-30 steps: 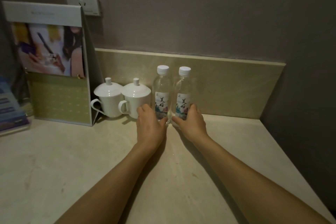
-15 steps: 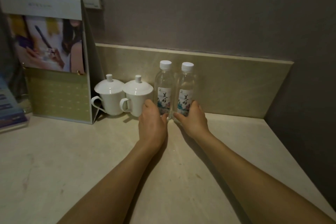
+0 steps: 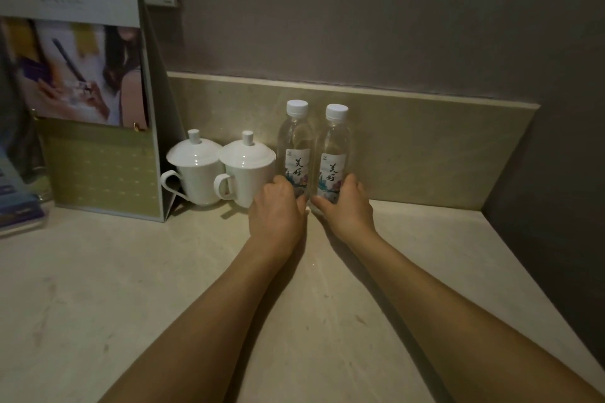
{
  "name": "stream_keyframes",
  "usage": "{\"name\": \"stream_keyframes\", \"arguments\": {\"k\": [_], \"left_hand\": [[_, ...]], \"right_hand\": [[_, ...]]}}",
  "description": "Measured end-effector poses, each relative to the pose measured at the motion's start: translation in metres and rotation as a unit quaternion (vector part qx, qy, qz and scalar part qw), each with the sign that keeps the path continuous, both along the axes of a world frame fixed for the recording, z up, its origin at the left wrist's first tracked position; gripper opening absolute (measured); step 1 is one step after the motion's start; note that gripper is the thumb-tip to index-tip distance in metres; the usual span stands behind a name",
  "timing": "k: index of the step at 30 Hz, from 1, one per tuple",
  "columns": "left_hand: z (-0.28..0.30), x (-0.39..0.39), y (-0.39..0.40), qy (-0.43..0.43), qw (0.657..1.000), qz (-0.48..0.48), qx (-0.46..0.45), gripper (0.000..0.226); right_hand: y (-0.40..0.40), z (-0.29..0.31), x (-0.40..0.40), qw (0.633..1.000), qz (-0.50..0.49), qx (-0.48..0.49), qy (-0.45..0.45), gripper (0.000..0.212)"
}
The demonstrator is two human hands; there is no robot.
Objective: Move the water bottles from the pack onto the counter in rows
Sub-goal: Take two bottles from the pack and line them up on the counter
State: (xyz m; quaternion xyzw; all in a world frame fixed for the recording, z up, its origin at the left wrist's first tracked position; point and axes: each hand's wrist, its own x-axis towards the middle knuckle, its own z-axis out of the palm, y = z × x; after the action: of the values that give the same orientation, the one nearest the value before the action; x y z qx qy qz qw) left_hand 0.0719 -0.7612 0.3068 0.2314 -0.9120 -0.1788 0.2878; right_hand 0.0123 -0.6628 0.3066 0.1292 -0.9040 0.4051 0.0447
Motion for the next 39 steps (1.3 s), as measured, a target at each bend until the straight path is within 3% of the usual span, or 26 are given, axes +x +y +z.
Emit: {"name": "stream_keyframes", "arguments": {"k": [39], "left_hand": [[0.003,-0.001,-0.016,-0.019,0.999,-0.026,0.015,0.033]], "right_hand": [[-0.005,-0.006,0.0,0.998,-0.014,-0.004,0.058,0.052]]}}
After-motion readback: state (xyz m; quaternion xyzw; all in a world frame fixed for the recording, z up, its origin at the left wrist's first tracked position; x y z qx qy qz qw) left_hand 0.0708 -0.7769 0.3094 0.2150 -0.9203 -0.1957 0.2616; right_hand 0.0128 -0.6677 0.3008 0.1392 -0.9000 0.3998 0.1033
